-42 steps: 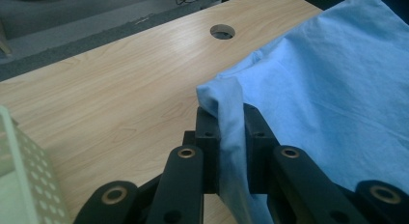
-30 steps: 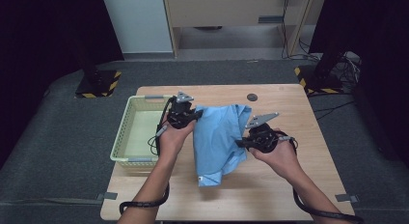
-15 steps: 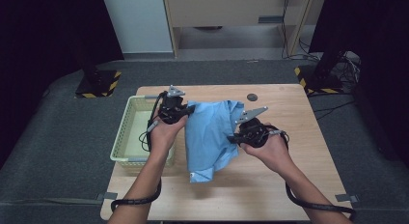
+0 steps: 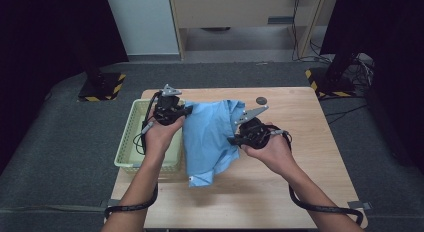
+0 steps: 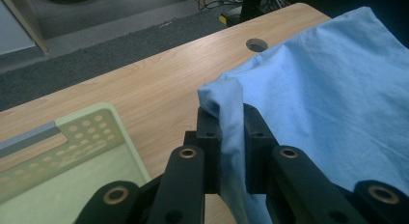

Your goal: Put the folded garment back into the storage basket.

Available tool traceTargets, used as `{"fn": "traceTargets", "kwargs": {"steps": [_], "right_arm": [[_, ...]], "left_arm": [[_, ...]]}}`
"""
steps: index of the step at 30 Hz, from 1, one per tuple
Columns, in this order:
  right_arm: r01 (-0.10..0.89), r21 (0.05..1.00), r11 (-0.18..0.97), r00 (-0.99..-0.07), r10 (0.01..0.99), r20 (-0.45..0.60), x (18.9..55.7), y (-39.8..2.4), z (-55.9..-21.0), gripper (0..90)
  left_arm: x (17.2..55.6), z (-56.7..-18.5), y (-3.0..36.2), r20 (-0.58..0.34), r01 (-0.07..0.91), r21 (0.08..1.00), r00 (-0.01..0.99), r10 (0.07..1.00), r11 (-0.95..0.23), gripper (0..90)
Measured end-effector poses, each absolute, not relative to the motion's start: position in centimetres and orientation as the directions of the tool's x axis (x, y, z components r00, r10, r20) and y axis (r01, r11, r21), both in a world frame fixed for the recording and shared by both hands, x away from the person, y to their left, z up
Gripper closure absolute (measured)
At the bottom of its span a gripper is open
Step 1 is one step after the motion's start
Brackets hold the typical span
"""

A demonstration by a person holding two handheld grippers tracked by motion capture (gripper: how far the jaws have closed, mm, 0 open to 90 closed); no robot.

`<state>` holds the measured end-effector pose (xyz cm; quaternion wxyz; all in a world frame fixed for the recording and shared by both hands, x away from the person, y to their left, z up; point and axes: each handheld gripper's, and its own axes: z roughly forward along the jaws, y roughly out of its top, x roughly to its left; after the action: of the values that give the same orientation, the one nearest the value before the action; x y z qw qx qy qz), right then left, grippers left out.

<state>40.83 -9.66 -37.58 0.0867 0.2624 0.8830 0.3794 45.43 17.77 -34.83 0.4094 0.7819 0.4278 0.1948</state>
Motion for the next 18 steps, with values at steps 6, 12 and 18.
{"fn": "traceTargets", "kwargs": {"steps": [6, 12, 18], "right_arm": [[0.393, 0.718, 0.574, -0.849, 0.526, 0.044, 40.8, -9.1, -37.2, 85.7], [0.388, 0.723, 0.572, -0.851, 0.524, 0.042, 40.9, -8.7, -37.0, 85.7], [0.376, 0.728, 0.573, -0.858, 0.511, 0.042, 41.2, -8.0, -36.9, 85.7]], "left_arm": [[45.4, -34.4, 18.3, -0.039, 0.513, 0.803, 0.552, 0.833, -0.302, 81.3], [45.5, -34.2, 18.7, -0.030, 0.514, 0.800, 0.551, 0.834, -0.311, 81.4], [45.9, -34.0, 19.4, -0.033, 0.514, 0.800, 0.552, 0.833, -0.309, 81.4]]}}
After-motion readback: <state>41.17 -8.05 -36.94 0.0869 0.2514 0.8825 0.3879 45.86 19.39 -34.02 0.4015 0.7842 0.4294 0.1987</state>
